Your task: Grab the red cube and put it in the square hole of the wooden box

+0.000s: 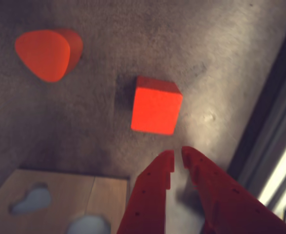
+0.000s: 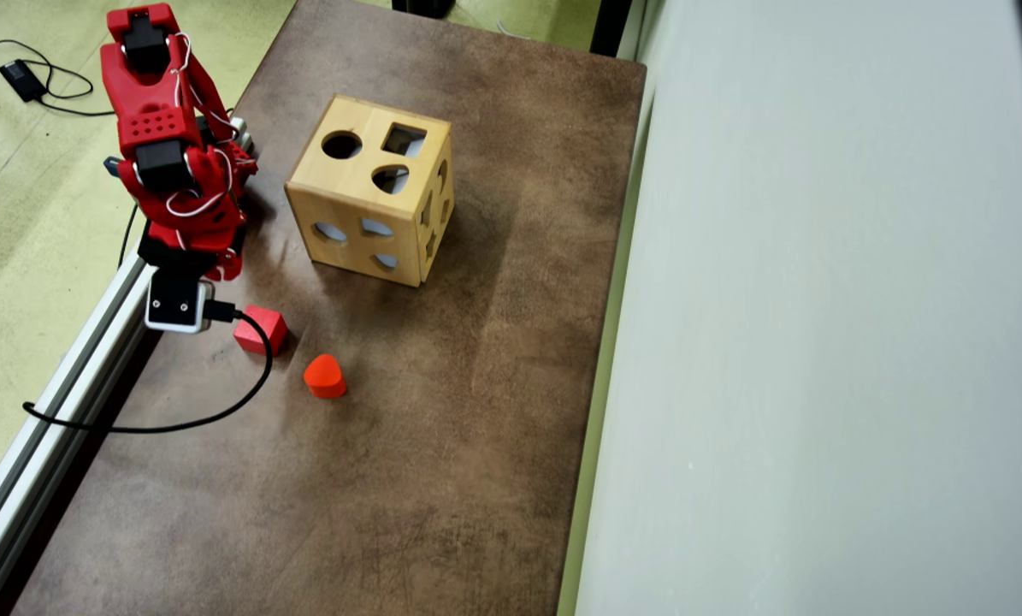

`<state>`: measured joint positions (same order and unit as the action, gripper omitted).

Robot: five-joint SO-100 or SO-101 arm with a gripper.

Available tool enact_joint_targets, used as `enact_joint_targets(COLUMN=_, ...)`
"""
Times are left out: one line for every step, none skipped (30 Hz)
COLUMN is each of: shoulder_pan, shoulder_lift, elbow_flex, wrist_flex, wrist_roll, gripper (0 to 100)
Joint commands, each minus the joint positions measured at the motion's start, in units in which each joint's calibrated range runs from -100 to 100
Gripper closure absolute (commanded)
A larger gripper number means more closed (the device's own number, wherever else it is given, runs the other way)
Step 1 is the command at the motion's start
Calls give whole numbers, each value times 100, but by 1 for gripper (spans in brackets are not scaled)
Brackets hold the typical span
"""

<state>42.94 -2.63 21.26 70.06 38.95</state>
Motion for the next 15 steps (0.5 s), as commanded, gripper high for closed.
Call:
enact_joint_targets(shoulder_pan=0, shoulder_lift=-124, elbow_flex=700, wrist_flex=-882, wrist_roll=10, gripper=96)
enact_joint_targets(shoulder_pan=0, shoulder_lift=-124, elbow_flex=861, wrist_flex=-1067, wrist_roll=0, gripper=96)
enact_joint_targets(shoulder_pan=0, shoulder_lift=-124, elbow_flex=995, wrist_flex=-1228, wrist_roll=-5, gripper=96)
enact_joint_targets(shoulder_pan=0, shoulder_lift=-132, elbow_flex=1120, wrist_flex=-1364, wrist_roll=-5, gripper=96)
enact_joint_targets(shoulder_pan=0, shoulder_lift=-132, elbow_flex=1219, wrist_flex=-1501, wrist_roll=-10, gripper=96)
enact_joint_targets(shoulder_pan=0, shoulder_lift=-132, elbow_flex=1299, wrist_flex=-1606, wrist_roll=-10, gripper=96)
enact_joint_targets(shoulder_pan=8, shoulder_lift=-132, elbow_flex=1362, wrist_flex=-1694, wrist_roll=-15, gripper=96)
enact_joint_targets(shoulder_pan=8, shoulder_lift=-132, elbow_flex=1425, wrist_flex=-1750, wrist_roll=-15, gripper=96)
enact_joint_targets(shoulder_pan=15, shoulder_lift=-132, elbow_flex=1460, wrist_flex=-1758, wrist_roll=-15, gripper=96)
enact_joint_targets(shoulder_pan=15, shoulder_lift=-132, elbow_flex=1487, wrist_flex=-1758, wrist_roll=-15, gripper=96)
enact_joint_targets(shoulder_pan=15, shoulder_lift=-132, elbow_flex=1487, wrist_flex=-1718, wrist_roll=-20, gripper=96)
enact_joint_targets(shoulder_pan=15, shoulder_lift=-132, elbow_flex=1487, wrist_flex=-1686, wrist_roll=-44, gripper=96)
enact_joint_targets(shoulder_pan=15, shoulder_lift=-132, elbow_flex=1487, wrist_flex=-1678, wrist_roll=-127, gripper=96)
enact_joint_targets(shoulder_pan=15, shoulder_lift=-132, elbow_flex=1487, wrist_flex=-1678, wrist_roll=-249, gripper=96)
enact_joint_targets(shoulder_pan=15, shoulder_lift=-132, elbow_flex=1487, wrist_flex=-1678, wrist_roll=-386, gripper=96)
